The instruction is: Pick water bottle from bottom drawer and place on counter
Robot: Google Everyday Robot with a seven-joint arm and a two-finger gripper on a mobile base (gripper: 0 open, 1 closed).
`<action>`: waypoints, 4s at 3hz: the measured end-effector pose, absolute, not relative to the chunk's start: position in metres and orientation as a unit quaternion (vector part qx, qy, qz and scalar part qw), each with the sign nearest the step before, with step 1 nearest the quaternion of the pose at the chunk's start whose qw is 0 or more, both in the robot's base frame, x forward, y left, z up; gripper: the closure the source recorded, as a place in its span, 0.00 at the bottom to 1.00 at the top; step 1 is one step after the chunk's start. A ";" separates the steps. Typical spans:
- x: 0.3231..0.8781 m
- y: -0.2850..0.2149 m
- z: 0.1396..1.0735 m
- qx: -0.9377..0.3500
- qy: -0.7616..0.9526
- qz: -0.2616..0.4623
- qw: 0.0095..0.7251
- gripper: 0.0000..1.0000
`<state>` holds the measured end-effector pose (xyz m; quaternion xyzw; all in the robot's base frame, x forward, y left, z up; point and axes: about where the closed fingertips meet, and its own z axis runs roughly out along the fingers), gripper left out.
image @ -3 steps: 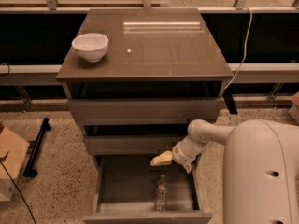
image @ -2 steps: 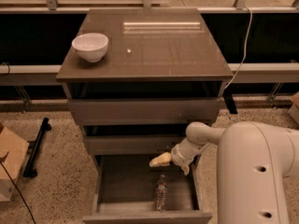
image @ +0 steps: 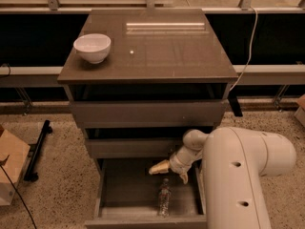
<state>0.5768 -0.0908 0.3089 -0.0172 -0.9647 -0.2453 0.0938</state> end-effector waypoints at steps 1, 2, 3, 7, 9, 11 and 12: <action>0.576 -0.091 0.306 -0.018 -0.964 -0.246 0.095 0.00; 0.574 -0.087 0.299 -0.027 -0.967 -0.237 0.089 0.00; 0.571 -0.078 0.278 -0.037 -0.968 -0.230 0.091 0.00; 0.579 -0.071 0.188 -0.112 -0.946 -0.289 0.098 0.00; 0.573 -0.072 0.156 -0.143 -0.942 -0.279 0.121 0.00; 0.562 -0.081 0.131 -0.181 -0.937 -0.262 0.145 0.26; 0.561 -0.082 0.125 -0.191 -0.935 -0.258 0.152 0.49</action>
Offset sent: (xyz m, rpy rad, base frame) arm -0.0018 0.0041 -0.0146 -0.0492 -0.0222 -0.0471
